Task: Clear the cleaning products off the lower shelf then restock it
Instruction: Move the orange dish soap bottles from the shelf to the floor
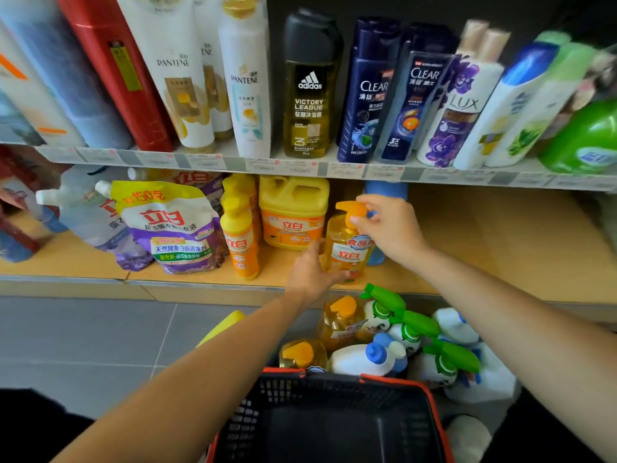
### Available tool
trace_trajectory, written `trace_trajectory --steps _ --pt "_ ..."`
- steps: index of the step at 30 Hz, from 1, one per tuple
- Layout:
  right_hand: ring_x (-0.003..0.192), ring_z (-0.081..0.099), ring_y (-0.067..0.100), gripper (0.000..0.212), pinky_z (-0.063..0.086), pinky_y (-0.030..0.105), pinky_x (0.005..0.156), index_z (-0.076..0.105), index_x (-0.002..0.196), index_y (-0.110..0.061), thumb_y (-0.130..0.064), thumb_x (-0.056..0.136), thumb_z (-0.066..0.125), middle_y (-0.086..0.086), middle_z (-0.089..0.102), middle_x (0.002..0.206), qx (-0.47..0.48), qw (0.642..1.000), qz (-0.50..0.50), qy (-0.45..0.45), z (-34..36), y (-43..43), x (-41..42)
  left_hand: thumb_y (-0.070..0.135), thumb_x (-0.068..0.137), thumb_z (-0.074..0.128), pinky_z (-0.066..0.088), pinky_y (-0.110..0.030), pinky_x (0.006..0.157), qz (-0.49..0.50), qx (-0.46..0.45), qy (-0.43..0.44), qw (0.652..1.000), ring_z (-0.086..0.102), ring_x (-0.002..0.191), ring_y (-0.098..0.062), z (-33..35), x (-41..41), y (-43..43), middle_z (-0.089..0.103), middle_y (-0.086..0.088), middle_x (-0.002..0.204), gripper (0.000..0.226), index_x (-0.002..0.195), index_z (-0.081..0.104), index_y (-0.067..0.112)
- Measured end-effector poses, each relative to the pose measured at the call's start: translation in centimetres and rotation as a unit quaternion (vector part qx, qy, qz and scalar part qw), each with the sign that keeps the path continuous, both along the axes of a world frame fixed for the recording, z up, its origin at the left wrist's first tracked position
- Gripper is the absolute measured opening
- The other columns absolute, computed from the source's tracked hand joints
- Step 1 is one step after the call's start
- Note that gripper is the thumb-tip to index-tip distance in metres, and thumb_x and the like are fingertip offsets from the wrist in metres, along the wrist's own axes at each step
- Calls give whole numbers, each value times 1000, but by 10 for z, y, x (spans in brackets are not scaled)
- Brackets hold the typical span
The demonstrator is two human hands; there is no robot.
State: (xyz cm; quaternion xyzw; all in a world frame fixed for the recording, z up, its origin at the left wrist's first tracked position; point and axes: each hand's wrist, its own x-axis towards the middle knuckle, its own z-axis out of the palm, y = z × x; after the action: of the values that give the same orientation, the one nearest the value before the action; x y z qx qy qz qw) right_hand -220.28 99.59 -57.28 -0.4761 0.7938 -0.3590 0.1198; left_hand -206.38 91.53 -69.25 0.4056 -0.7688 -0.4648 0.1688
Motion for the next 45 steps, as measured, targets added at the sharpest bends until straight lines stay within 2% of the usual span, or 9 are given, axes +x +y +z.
trace_trajectory --steps 6,13,20,23,29,32,37,42,45 --pt "79 73 29 15 59 52 79 72 91 -17 -13 78 77 9 74 85 -98 948 -249 -170 -50 17 -40 45 69 89 51 -39 92 57 -38 -33 997 61 118 -27 -10 -24 3 64 -7 130 82 135 47 18" --pt "97 68 28 55 58 53 85 53 111 -14 -27 73 90 6 67 105 -37 937 -235 -256 -76 -7 -72 49 76 84 53 -38 85 107 -75 -27 991 65 109 -25 -20 -34 4 69 -4 120 62 119 52 18" --pt "90 61 9 48 44 26 66 43 119 -19 -19 87 78 2 62 116 -23 905 -175 -388 -92 -11 -91 55 71 86 50 -35 83 159 -69 -29 985 67 106 -25 -22 -45 -8 72 -2 118 69 120 55 18" --pt "99 59 12 45 39 31 77 47 133 -21 -21 94 69 -1 61 127 10 897 -143 -419 -90 9 -114 56 68 87 55 -37 87 171 -61 -24 983 67 109 -24 -23 -49 -12 71 -2 122 75 124 56 18" --pt "109 59 21 49 45 29 88 50 141 -10 -26 98 65 6 61 124 10 940 -241 -241 -89 52 -155 62 64 87 49 -29 82 179 -52 -12 982 66 110 -21 -27 -56 -17 70 0 124 81 128 57 22" --pt "105 67 35 39 55 48 92 59 122 -9 -31 92 71 17 68 119 19 920 -315 -231 -101 63 -139 64 54 91 51 -31 86 240 35 -6 970 66 111 -21 -23 -63 -14 69 0 124 89 126 57 23" --pt "124 57 20 64 48 43 105 47 149 -28 -31 90 74 3 55 145 60 957 -135 -250 -119 59 -91 55 57 93 61 -43 87 310 332 70 888 69 80 -21 -29 -72 6 68 1 85 52 83 62 23" --pt "140 43 20 77 39 26 100 21 156 -48 -34 95 67 -8 33 161 129 971 -52 -195 -133 49 -87 43 63 94 60 -40 89 316 353 116 873 72 88 -22 -34 -78 3 71 2 87 41 84 64 23" --pt "148 29 27 81 35 37 114 13 154 -55 -42 94 66 -2 29 164 172 975 -55 -128 -137 48 -96 46 64 93 63 -37 82 312 339 111 880 72 85 -19 -35 -81 -5 72 1 90 41 82 63 24"
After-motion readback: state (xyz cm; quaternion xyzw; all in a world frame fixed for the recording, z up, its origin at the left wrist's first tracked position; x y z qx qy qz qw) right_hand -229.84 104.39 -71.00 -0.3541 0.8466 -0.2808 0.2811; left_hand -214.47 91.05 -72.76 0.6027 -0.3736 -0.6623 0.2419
